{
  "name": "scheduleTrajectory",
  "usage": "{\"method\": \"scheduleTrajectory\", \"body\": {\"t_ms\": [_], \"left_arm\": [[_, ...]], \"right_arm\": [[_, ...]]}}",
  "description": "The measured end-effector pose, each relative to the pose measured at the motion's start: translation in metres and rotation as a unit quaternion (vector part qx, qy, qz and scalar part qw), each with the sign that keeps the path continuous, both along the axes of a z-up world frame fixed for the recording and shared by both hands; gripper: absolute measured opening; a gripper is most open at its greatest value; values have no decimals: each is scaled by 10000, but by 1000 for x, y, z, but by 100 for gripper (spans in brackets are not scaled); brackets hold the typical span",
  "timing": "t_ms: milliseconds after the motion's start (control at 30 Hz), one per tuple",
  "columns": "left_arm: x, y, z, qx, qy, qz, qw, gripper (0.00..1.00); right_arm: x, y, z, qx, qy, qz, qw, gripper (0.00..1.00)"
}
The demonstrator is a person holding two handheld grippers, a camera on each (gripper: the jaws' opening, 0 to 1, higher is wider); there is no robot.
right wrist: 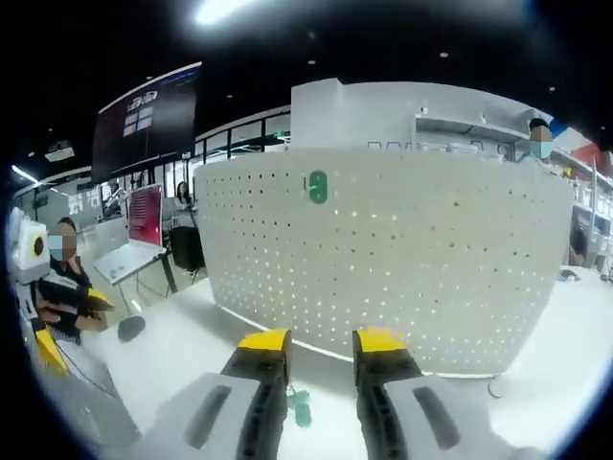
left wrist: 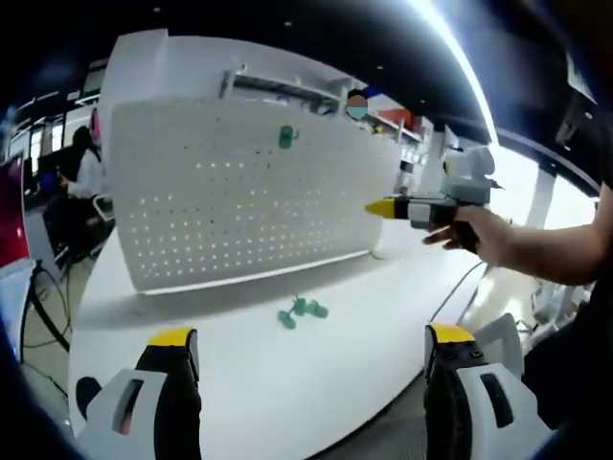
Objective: Insert the hook assembly into the mounting plate slot until the hook locks in place.
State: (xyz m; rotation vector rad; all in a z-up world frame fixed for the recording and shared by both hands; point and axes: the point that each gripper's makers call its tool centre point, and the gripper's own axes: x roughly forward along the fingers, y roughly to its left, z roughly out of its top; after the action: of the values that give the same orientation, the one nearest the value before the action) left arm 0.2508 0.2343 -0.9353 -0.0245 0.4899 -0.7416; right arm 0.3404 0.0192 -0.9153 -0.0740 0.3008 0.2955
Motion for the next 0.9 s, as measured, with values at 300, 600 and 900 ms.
{"method": "scheduleTrajectory", "body": {"t_ms": [300,600,900], "left_arm": [[-7,2,-12,112,195,5,9997,99],[-10,2,-20,196,319,1,9993,100],[-18,2,-31,384,532,-86,9978,100]], "right_arm": [[-38,-9,-40,-22,622,130,9980,25],[-69,0,-69,-5,1059,330,9938,28],[-89,14,-80,28,1224,444,9915,29]]}}
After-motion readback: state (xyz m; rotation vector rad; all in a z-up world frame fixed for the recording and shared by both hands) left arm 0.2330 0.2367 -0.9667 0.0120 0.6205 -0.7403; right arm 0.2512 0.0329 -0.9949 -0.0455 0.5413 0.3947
